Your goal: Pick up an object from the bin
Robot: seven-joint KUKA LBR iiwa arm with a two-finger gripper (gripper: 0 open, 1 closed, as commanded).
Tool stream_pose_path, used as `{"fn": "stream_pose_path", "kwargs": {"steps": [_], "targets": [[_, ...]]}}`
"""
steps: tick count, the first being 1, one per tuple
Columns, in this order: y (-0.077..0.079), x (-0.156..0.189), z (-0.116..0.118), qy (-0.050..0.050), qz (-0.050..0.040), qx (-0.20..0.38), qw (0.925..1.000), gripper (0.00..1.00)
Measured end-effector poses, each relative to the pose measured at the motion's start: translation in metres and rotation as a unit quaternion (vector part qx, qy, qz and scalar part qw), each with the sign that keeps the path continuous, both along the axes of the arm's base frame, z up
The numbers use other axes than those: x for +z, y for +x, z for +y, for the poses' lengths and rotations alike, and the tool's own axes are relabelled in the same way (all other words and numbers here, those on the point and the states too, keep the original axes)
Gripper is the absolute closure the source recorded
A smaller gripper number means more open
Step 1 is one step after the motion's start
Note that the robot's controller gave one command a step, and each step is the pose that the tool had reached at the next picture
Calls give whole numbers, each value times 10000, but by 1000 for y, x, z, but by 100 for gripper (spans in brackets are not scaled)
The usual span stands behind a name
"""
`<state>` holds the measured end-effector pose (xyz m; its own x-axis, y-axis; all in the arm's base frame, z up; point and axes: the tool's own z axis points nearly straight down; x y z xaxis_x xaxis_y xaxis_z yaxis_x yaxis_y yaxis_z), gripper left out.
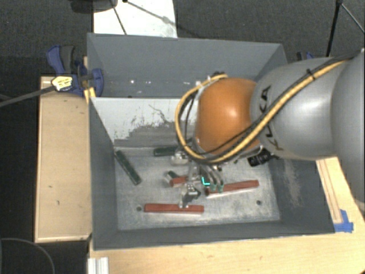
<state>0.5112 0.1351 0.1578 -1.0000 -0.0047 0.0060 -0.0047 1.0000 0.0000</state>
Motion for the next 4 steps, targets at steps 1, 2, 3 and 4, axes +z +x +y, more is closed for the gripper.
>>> {"fn": "stream_pose_path", "kwargs": {"steps": [1,2,3,4], "targets": [[2,4,-1,6,-39,-20,10000,0],[-32,-80,-1,5,-33,-215,9998,100],[-32,-80,-1,5,-33,-223,9997,100],[-15,66,-11,4,-41,-352,9994,100]]}}
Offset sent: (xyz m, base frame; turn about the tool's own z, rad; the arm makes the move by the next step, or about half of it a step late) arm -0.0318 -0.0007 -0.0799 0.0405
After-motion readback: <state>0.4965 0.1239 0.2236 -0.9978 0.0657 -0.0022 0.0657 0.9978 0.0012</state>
